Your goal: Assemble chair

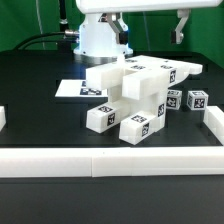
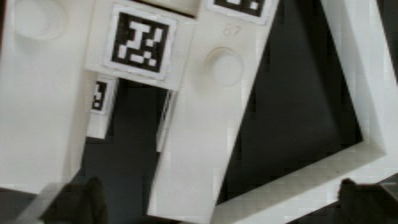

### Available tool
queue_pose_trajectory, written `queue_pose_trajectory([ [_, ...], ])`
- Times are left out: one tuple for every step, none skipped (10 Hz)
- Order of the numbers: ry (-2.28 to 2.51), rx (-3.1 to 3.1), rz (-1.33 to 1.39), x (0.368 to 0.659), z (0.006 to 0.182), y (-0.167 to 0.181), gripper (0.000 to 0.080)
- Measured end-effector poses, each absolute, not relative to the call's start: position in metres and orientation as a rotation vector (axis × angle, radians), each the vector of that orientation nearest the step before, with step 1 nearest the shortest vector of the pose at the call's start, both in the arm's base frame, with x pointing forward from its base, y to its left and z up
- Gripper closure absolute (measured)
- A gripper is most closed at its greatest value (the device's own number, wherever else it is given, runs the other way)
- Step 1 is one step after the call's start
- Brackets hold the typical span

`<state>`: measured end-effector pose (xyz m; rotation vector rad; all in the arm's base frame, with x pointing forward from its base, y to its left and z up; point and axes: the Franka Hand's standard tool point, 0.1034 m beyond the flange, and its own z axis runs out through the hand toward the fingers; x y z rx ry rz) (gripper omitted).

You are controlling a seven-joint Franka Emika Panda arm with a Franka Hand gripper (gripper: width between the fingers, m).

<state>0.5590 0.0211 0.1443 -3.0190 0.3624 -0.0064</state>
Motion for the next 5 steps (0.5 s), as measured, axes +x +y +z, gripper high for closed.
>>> queue_pose_trajectory([
  [0.045, -3.042, -0.005, 0.5554, 0.1431, 0.0184, 0.0151],
  [-0.175, -3.032, 0.02, 0.5511, 0.1418, 0.0156, 0.0151],
  [-0.334, -3.023, 0.016, 0.5495, 0.1423, 0.0163, 0.0151],
  [-0.374, -3.006, 0.007, 0.5466, 0.1429, 0.0131, 0.0151],
  [-0.451, -3.004, 0.009, 0.546, 0.1422, 0.0103, 0.0151],
])
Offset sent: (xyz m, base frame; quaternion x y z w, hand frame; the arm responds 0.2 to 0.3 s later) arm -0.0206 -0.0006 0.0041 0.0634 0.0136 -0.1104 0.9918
